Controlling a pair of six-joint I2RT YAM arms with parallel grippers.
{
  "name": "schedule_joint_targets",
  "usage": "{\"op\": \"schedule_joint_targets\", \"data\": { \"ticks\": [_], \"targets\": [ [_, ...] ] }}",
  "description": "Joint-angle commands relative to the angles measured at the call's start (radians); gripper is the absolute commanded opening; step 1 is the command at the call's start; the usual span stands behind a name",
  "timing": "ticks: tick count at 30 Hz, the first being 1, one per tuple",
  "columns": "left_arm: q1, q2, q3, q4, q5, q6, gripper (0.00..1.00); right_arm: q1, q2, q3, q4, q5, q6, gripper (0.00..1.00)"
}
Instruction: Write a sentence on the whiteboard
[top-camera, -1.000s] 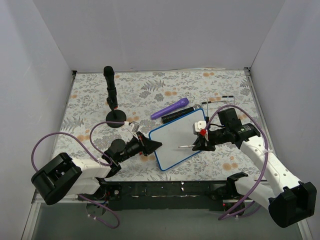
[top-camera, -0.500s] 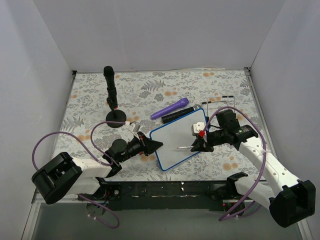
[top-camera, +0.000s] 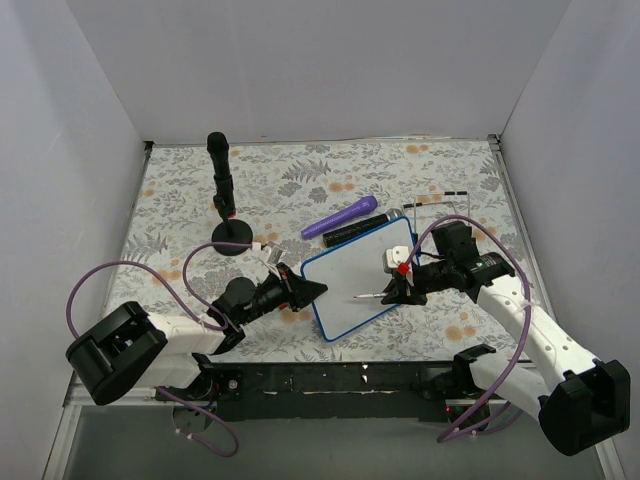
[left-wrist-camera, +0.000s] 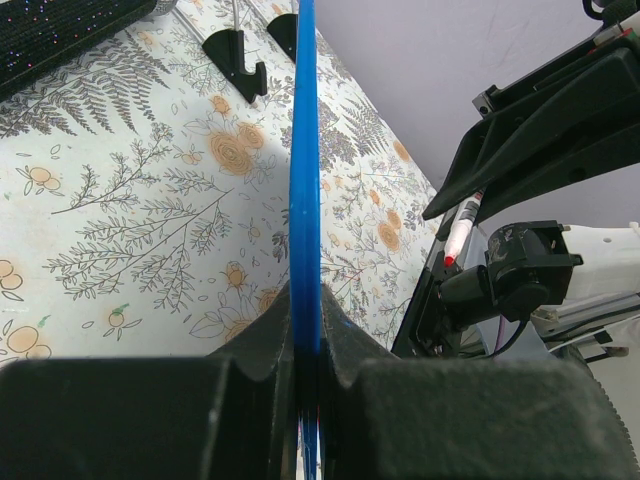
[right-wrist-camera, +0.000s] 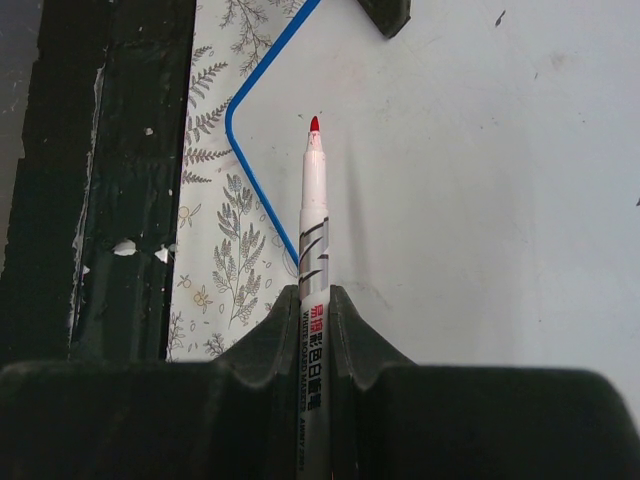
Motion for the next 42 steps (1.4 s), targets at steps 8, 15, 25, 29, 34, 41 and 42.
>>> {"op": "schedule_joint_targets", "data": {
  "ticks": [8, 15, 25, 29, 34, 41, 42],
  "targets": [
    [-0.004, -0.007, 0.019, 0.053, -0.021, 0.018, 0.00, -0.004, 0.000, 0.006, 0.039, -0.005, 0.022, 0.01],
    [-0.004, -0.009, 0.018, 0.049, -0.021, 0.017, 0.00, -0.004, 0.012, 0.025, 0.034, 0.018, 0.016, 0.01],
    [-0.004, -0.010, 0.018, 0.044, -0.022, 0.018, 0.00, -0.002, 0.030, 0.062, -0.004, 0.043, -0.014, 0.01],
    [-0.004, -0.012, 0.018, 0.042, -0.024, 0.018, 0.00, -0.001, 0.040, 0.086, -0.024, 0.055, -0.030, 0.01],
    [-0.004, -0.009, 0.018, 0.044, -0.029, 0.017, 0.00, 0.015, 0.050, 0.115, -0.035, 0.066, -0.030, 0.01],
    [-0.004, -0.009, 0.018, 0.046, -0.033, 0.014, 0.00, 0.054, 0.067, 0.132, -0.020, 0.083, -0.007, 0.01],
    [-0.004, -0.007, 0.019, 0.046, -0.033, 0.014, 0.00, 0.070, 0.073, 0.135, -0.020, 0.086, -0.002, 0.01]
  ]
}}
